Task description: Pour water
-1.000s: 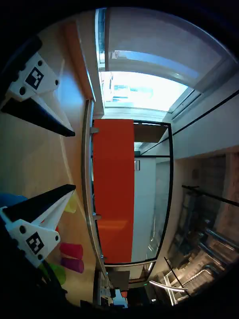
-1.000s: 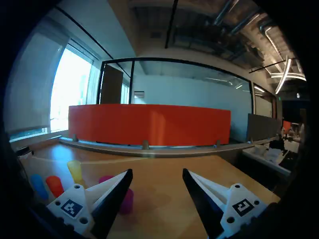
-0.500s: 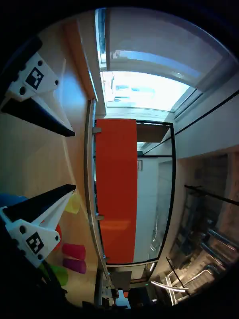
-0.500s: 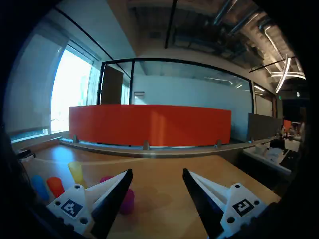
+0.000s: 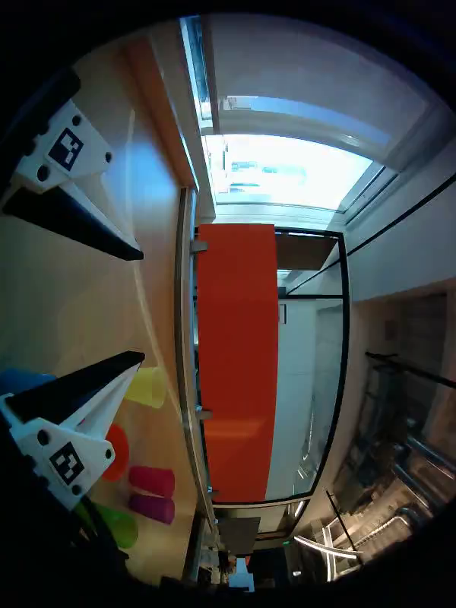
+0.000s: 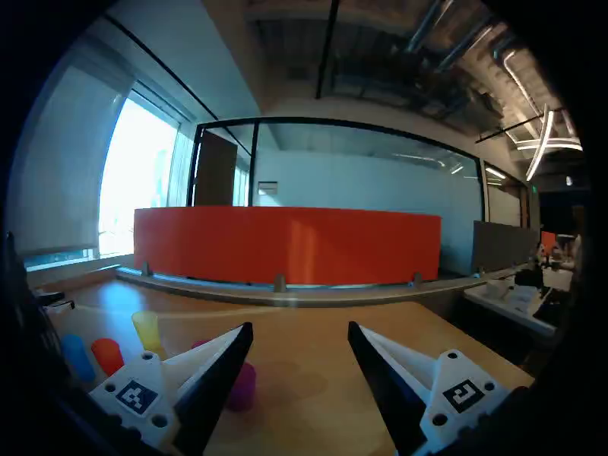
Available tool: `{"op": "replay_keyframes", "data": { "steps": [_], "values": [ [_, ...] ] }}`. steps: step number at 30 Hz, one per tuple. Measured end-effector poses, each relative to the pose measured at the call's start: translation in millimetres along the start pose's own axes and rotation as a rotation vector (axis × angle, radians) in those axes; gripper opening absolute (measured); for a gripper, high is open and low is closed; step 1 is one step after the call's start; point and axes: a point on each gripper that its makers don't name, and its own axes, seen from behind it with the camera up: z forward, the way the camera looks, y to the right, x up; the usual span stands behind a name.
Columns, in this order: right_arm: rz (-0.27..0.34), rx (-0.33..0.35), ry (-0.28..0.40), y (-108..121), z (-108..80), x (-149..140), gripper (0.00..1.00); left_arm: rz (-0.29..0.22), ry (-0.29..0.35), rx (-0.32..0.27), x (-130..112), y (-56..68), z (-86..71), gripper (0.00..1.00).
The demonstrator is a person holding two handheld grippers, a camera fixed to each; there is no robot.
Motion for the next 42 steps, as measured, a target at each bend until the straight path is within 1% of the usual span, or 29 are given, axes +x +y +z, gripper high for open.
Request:
{"op": "replay_keyframes", "data": {
  "steps": [6,15,20,32,38,42],
  "values": [
    [0.005,0.021,0.018,-3,-0.1,0,0.97,0.0,-0.002,-0.013,0,2.5,0.6,0.88],
    [-0.04,0.026,0.054,-5,1.1,-4,0.97,0.001,-0.002,-0.016,-1,2.7,0.5,0.88],
    [-0.047,0.028,0.062,-5,1.8,-10,0.97,0.0,-0.002,-0.016,0,2.6,0.4,0.88],
    [0.009,0.034,0.092,-3,10.3,-28,0.99,0.001,-0.002,-0.016,0,2.6,0.4,0.88],
    [0.018,0.021,0.096,-2,16.8,-37,0.99,0.0,-0.002,-0.016,0,2.5,0.3,0.88],
    [0.026,0.022,0.091,-5,20.4,-44,0.99,0.001,-0.002,-0.016,0,2.1,0.3,0.88]
  ]
}}
